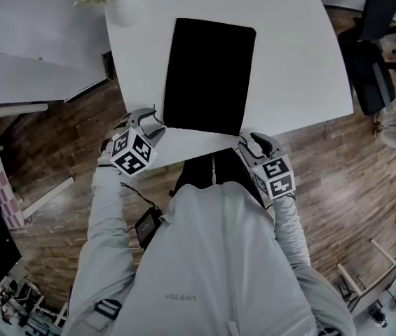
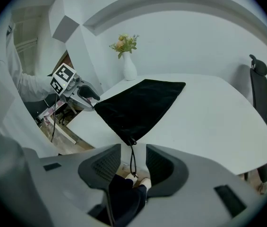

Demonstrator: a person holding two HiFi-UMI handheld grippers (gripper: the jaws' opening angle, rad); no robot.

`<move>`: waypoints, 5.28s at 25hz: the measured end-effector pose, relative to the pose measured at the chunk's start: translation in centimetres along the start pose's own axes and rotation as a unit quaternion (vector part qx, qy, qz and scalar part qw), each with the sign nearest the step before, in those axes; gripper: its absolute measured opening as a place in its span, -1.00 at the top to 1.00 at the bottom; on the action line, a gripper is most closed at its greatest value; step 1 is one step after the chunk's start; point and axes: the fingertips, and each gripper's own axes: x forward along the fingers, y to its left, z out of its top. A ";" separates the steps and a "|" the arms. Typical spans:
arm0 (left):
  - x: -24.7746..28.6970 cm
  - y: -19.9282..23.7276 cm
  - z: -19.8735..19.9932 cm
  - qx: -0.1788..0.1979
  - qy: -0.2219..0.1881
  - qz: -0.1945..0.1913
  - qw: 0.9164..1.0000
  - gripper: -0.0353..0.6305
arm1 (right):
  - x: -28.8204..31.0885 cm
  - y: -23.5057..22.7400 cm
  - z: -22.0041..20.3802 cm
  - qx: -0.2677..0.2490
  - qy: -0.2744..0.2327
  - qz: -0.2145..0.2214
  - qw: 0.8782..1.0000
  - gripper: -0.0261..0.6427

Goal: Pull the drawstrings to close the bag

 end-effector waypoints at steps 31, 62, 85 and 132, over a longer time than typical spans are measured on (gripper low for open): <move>1.5 -0.7 -0.4 0.100 0.058 -0.106 0.988 0.39 | 1.7 -0.4 -1.2 -0.047 0.047 -0.051 0.997 0.63; -3.7 4.3 6.5 -0.137 -0.045 0.073 0.987 0.82 | -4.1 -7.7 9.4 -0.104 -0.063 -0.136 0.983 0.86; -16.9 6.9 16.9 -0.219 -0.205 0.275 0.913 0.82 | -13.2 -10.8 22.8 -0.208 -0.244 -0.167 0.933 0.86; -19.5 9.3 12.5 -0.283 -0.212 0.364 0.862 0.82 | -16.4 -16.8 26.2 -0.181 -0.261 -0.253 0.914 0.86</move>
